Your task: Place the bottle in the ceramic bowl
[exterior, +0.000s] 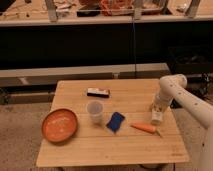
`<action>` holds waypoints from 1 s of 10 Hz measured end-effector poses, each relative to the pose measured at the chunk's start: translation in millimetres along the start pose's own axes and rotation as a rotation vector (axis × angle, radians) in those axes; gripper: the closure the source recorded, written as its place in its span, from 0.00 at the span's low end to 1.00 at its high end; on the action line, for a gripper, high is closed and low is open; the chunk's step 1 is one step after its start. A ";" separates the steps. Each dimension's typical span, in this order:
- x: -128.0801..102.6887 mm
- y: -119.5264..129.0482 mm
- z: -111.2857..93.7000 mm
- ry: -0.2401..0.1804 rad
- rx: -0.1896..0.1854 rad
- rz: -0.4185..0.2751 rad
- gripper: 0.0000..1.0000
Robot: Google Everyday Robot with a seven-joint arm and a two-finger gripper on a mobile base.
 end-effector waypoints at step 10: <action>1.1 -31.7 -59.3 0.043 0.021 0.004 1.00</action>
